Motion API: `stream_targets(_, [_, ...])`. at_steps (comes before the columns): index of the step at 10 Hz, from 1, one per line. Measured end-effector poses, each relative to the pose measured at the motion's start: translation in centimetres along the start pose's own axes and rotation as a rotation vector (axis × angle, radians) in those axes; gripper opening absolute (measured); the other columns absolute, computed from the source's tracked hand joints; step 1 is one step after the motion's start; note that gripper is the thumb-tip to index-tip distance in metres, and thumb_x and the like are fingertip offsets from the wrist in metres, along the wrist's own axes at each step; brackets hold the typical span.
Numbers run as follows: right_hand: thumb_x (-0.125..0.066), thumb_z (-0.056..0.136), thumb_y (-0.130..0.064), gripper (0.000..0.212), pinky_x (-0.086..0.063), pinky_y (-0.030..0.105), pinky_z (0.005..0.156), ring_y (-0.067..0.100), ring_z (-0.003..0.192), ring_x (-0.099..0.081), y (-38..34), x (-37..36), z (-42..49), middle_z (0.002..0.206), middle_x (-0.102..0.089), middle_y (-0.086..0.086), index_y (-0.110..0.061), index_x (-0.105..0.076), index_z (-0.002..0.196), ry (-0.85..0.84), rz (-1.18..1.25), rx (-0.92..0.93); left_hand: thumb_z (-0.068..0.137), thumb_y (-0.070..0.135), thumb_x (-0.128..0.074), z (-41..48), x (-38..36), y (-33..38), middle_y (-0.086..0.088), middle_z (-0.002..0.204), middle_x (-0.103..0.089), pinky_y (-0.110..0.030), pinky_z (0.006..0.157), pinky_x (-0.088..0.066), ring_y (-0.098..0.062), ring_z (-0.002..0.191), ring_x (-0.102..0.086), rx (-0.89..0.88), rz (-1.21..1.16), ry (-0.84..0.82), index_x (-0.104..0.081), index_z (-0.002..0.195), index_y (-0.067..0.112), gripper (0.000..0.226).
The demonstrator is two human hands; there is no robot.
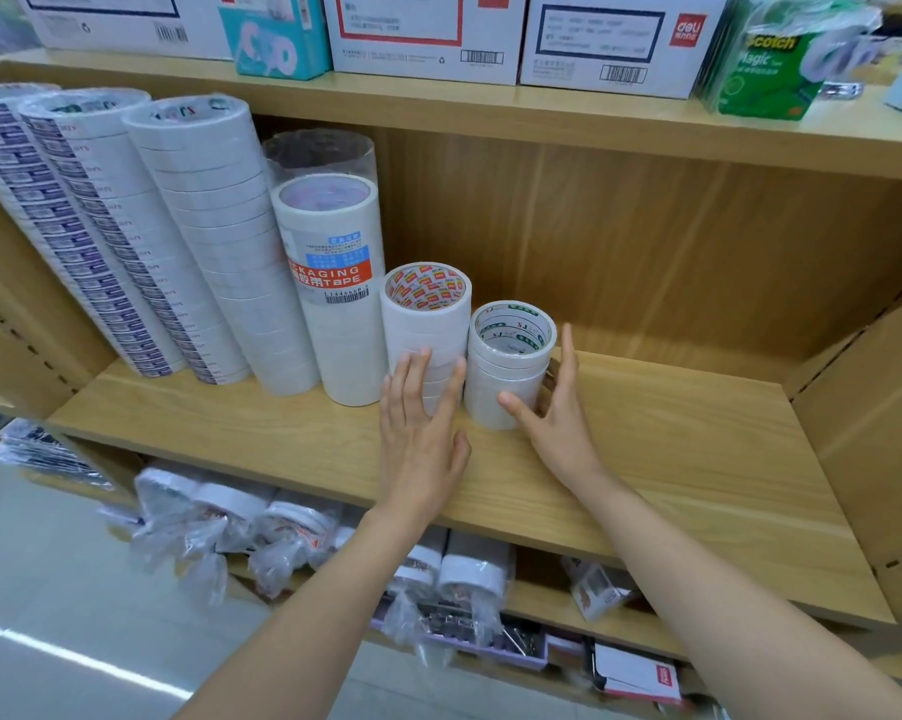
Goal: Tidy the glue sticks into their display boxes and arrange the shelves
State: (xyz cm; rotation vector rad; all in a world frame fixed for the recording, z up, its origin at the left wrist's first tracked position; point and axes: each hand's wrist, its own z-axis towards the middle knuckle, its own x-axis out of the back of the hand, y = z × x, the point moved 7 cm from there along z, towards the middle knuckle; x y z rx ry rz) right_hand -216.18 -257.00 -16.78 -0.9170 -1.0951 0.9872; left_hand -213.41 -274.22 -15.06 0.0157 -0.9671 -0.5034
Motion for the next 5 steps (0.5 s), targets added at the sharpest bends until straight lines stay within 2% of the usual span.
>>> stream_targets(2, [-0.073, 0.084, -0.039, 0.100, -0.028, 0.050, 0.118, 0.009, 0.145, -0.028, -0.2, -0.5, 0.0, 0.159, -0.028, -0.011, -0.029, -0.004, 0.156, -0.019, 0.010, 0.019, 0.080, 0.018, -0.072, 0.0, -0.7, 0.2, -0.018, 0.158, -0.003, -0.048, 0.120, -0.015, -0.037, 0.150, -0.001, 0.038, -0.017, -0.059, -0.030, 0.153, 0.023, 0.085])
stream_targets(3, [-0.073, 0.084, -0.039, 0.100, -0.028, 0.050, 0.118, 0.009, 0.145, -0.028, -0.5, -0.5, 0.0, 0.158, -0.029, -0.010, -0.029, -0.005, 0.156, -0.026, 0.009, 0.026, 0.079, 0.017, -0.072, 0.0, -0.6, 0.0, -0.017, 0.159, -0.002, -0.047, 0.120, -0.014, -0.035, 0.150, 0.000, 0.035, -0.020, -0.070, -0.031, 0.153, 0.021, 0.085])
stream_targets(4, [-0.074, 0.082, -0.045, 0.102, -0.028, 0.047, 0.118, 0.009, 0.146, -0.027, 0.0, -0.5, 0.0, 0.159, -0.027, -0.008, -0.029, -0.005, 0.156, -0.021, -0.012, 0.002, 0.080, 0.017, -0.072, -0.2, -0.2, -0.1, -0.016, 0.160, 0.000, -0.045, 0.120, -0.013, -0.034, 0.150, 0.001, 0.020, -0.038, -0.072, -0.031, 0.153, 0.021, 0.084])
stream_targets(5, [-0.073, 0.078, -0.051, 0.102, -0.030, 0.046, 0.118, 0.012, 0.144, -0.029, 1.0, -0.7, -0.2, 0.157, -0.030, -0.003, -0.022, -0.013, 0.155, 0.007, -0.064, -0.050, 0.081, 0.017, -0.070, -0.4, 0.1, -0.2, -0.014, 0.161, 0.001, -0.042, 0.119, -0.009, -0.033, 0.150, 0.002, 0.011, -0.053, -0.090, -0.033, 0.152, 0.021, 0.081])
